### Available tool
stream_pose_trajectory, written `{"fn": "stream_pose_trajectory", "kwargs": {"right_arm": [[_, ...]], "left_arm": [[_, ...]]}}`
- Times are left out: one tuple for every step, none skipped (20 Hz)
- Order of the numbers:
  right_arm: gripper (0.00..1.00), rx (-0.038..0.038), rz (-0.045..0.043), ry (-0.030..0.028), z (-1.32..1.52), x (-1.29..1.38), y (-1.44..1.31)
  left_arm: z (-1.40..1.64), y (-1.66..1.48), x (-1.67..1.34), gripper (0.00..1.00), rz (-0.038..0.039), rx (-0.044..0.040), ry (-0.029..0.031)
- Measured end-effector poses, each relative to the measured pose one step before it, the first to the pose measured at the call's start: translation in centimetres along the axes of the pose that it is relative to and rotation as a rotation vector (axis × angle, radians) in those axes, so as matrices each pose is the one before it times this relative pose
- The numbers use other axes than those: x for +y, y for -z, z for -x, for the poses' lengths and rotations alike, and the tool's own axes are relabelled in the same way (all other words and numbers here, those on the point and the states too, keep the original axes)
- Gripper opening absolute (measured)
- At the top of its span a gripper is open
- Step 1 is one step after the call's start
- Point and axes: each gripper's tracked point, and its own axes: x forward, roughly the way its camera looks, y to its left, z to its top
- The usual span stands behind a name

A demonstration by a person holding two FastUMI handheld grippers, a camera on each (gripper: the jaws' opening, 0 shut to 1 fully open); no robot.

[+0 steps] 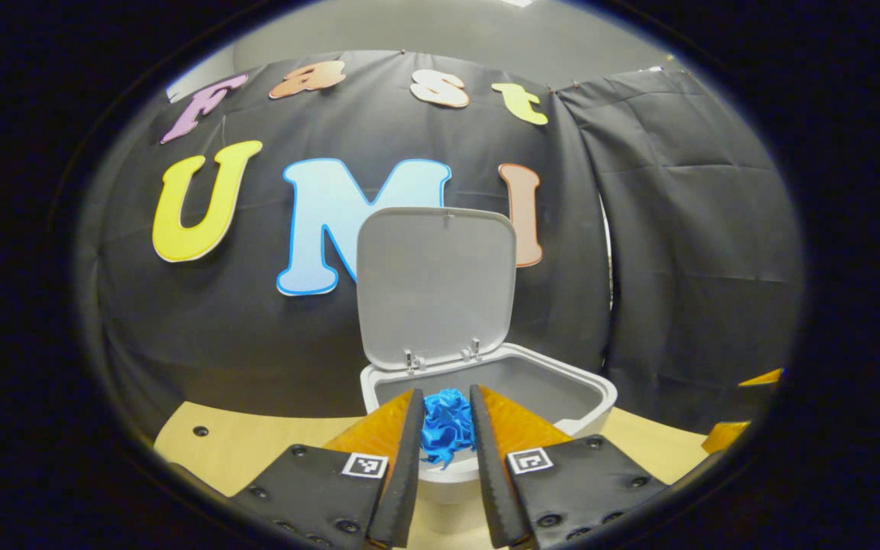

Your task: Press the lid of the desktop garbage bin to open it, pick up the crumpled paper on the desktop and throw it into the bin, then pick up the pop can on the desktop and drop it into the bin, and finally close the garbage bin lid.

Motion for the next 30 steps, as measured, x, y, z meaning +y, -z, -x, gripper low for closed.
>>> {"fn": "stream_pose_trajectory", "kwargs": {"right_arm": [[0.88, 0.00707, 0.00003, 0.00445, 0.111, 0.196, 0.218], [0.87, 0.00879, 0.00684, 0.00743, 0.038, 0.101, 0.23], [0.88, 0.00553, 0.00825, 0.0089, 0.042, -0.031, 0.162], [0.88, 0.00104, 0.0044, 0.00479, 0.092, 0.166, -0.094], [0.87, -0.0007, 0.00159, -0.00043, 0.121, 0.274, -0.122], [0.87, -0.00258, 0.00205, -0.00415, 0.042, 0.465, -0.219], [0.87, -0.00085, 0.00369, -0.00724, -0.018, 0.493, 0.092], [0.87, -0.00267, 0.00442, -0.01043, 0.009, 0.558, -0.171], [0.87, -0.00623, 0.00489, -0.01214, 0.0, 0.574, -0.206], [0.87, -0.00664, 0.00697, -0.0122, 0.011, 0.525, -0.275], [0.87, -0.00614, 0.01065, -0.01222, -0.044, 0.585, -0.203], [0.87, -0.00716, 0.0109, -0.01287, -0.006, 0.532, -0.257], [0.87, -0.00725, 0.00614, -0.01789, 0.151, 0.63, -0.201], [0.88, -0.00635, -0.00016, -0.0199, 0.059, 0.662, -0.308], [0.88, -0.00531, -0.00246, -0.02107, 0.026, 0.656, -0.189], [0.88, -0.00341, 0.00006, -0.01841, 0.103, 0.635, -0.178], [0.84, -0.00138, 0.00283, -0.02275, 0.111, 0.696, 0.108], [0.89, 0.00108, 0.0063, -0.01654, 0.108, 0.609, -0.002], [0.93, -0.00126, 0.00789, -0.01361, 0.193, 0.537, 0.057], [0.93, -0.00308, 0.00664, -0.01557, 0.255, 0.664, -0.032], [0.93, 0.0011, 0.00558, -0.017, 0.059, 0.694, 0.117], [0.93, 0.00175, 0.00271, -0.02014, 0.106, 0.761, 0.096], [0.93, -0.00116, 0.0004, -0.01973, 0.125, 0.786, 0.084], [0.93, 0.00056, 0.00144, -0.02154, -0.108, 0.821, 0.08], [0.93, 0.00336, 0.004, -0.02029, -0.131, 0.743, 0.28], [0.93, 0.00693, 0.00304, -0.0185, -0.149, 0.661, 0.122], [0.93, 0.00936, -0.00163, -0.02107, -0.25, 0.815, 0.45], [0.93, 0.00751, -0.00421, -0.02099, -0.128, 0.73, 0.275], [0.93, 0.01147, -0.005, -0.02262, -0.304, 0.759, 0.343], [0.93, 0.01497, -0.00565, -0.02225, -0.225, 0.829, 0.404]], "left_arm": [[-0.276, 0.109, 0.369, 0.52, 0.00118, 0.00051, -0.00149], [-0.202, 0.139, -0.072, 0.56, 0.00512, 0.00332, 0.01781], [-0.069, 0.252, -0.16, 0.6, 0.00373, 0.00107, 0.01054], [-0.055, -0.146, -0.027, 0.68, 0.00354, -0.00194, 0.01489], [0.186, -0.135, -0.169, 0.71, 0.00087, -0.00461, 0.00832], [0.337, -0.348, 0.128, 0.82, -0.00167, -0.00992, 0.00024], [0.371, -0.462, 0.083, 0.93, -0.00232, -0.01287, -0.00072], [0.267, -0.392, 0.184, 0.96, -0.00341, -0.01261, -0.00186], [0.446, -0.441, 0.144, 0.95, -0.0042, -0.01084, -0.0019], [0.469, -0.35, 0.137, 0.95, -0.00666, -0.00725, -0.00312], [0.645, -0.358, 0.199, 0.96, -0.00854, -0.00257, -0.00772], [0.64, -0.273, 0.448, 0.96, -0.00527, -0.00592, -0.01362], [0.839, -0.425, 0.36, 0.96, 0.00388, -0.00933, -0.00998], [0.869, -0.335, 0.393, 0.96, 0.01066, -0.00938, -0.01123], [0.993, -0.187, 0.529, 0.95, 0.01042, -0.00359, -0.01131], [0.942, -0.035, 0.548, 0.96, 0.00995, -0.00296, -0.01546], [1.035, -0.227, 0.657, 0.95, 0.01099, -0.00495, -0.01408], [0.912, -0.102, 0.643, 0.96, 0.00922, -0.00373, -0.01689], [0.913, -0.119, 0.868, 0.95, 0.00499, -0.00245, -0.02065], [0.773, -0.074, 0.811, 0.95, 0.00209, -0.00327, -0.0208], [0.652, -0.198, 0.703, 0.95, 0.00095, -0.00193, -0.01644], [0.594, -0.166, 0.525, 0.95, 0.0017, 0.0003, -0.00999], [0.621, -0.097, 0.624, 0.95, 0.00105, -0.00074, -0.01245], [0.508, -0.131, 0.51, 0.95, 0.0004, -0.00084, -0.00743], [0.538, -0.024, 0.326, 0.95, -0.00066, 0.00476, 0.00186], [0.416, 0.035, 0.424, 0.96, 0.00009, -0.00004, -0.00937], [0.505, -0.103, 0.52, 0.95, 0.00108, -0.00113, -0.00763], [0.292, -0.084, 0.511, 0.95, 0.00222, -0.00186, -0.01124], [0.442, -0.084, 0.501, 0.95, 0.00209, 0.0001, -0.00898], [0.359, 0.069, 0.409, 0.95, -0.00033, 0.0007, -0.01116]]}}
